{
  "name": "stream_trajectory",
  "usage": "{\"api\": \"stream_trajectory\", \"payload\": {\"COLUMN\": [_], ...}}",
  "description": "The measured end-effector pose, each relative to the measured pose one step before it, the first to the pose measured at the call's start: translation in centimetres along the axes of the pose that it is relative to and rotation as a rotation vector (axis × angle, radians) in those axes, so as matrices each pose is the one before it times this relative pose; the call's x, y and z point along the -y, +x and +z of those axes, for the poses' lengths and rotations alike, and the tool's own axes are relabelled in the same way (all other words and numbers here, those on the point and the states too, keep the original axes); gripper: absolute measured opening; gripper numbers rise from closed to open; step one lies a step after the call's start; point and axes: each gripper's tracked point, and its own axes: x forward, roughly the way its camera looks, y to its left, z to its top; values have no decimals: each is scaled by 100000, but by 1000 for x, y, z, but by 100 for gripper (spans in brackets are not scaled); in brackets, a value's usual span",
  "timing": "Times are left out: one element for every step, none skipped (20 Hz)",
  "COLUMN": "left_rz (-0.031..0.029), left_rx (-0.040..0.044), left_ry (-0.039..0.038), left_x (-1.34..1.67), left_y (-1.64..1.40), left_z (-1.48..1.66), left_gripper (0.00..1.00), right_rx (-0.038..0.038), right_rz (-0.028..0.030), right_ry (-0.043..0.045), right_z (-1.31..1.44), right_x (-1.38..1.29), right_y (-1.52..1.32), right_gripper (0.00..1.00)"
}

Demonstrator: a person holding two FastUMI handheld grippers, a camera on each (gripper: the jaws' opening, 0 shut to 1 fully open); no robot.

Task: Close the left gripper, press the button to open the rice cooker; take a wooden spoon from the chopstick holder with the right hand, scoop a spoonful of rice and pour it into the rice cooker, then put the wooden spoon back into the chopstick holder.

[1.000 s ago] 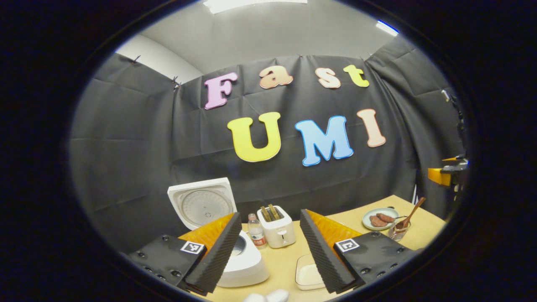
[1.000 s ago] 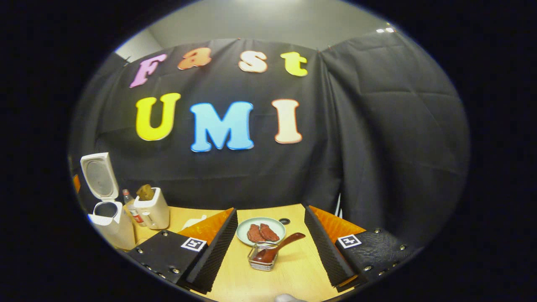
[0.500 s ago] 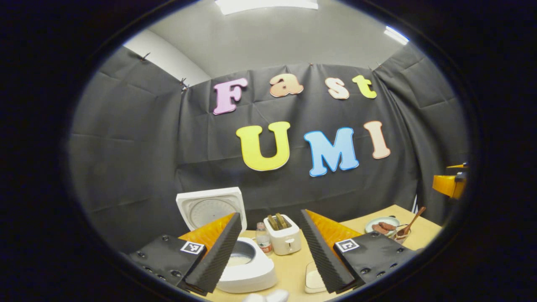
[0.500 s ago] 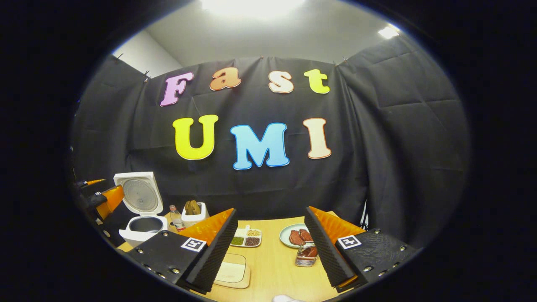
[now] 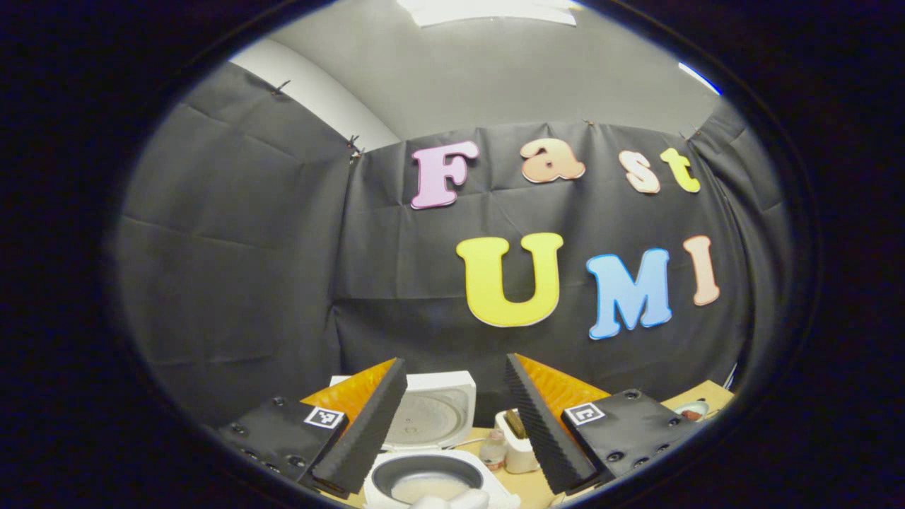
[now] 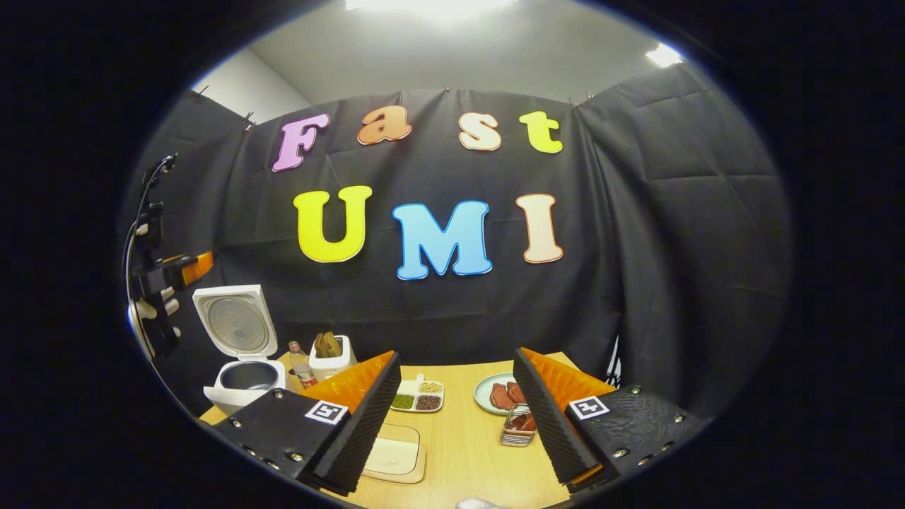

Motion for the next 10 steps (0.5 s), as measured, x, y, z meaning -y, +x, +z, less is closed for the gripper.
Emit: {"api": "stream_trajectory", "payload": {"left_rz": [1090,1521,998,1243,1447,1122,2623,2591,1184,1947], "left_rx": [583,-316,-812,-1240,-2240,-1531,-1491,-2260,-1807,-2845], "left_ry": [125,323,-64,-624,-773,-767,621,1023,539,1147], "left_x": [-750,-833,-627,-564,-655,-561,-767,-715,-343,-355], "left_y": [1851,1930,1866,1874,1798,1995,1998,2000,1792,1733], "left_z": [372,5,-139,-473,-615,-382,-507,-992,-885,-1264], "left_gripper": [96,96,96,97,99,99,99,99,98,99], "right_rx": [-670,-853,-804,-1003,-881,-1137,-963,-947,-1338,-1089], "right_rz": [-144,-607,-528,-728,-335,-449,-376,-447,-381,-26], "right_ry": [574,855,624,307,229,-164,-262,-343,-213,476], "right_z": [-56,-145,-132,-586,-194,-362,-227,-177,-275,-278], "right_x": [16,138,101,414,57,84,108,108,103,-15], "right_y": [28,19,81,134,23,13,39,181,133,-29], "right_gripper": [98,98,98,98,98,98,98,98,98,98]}}
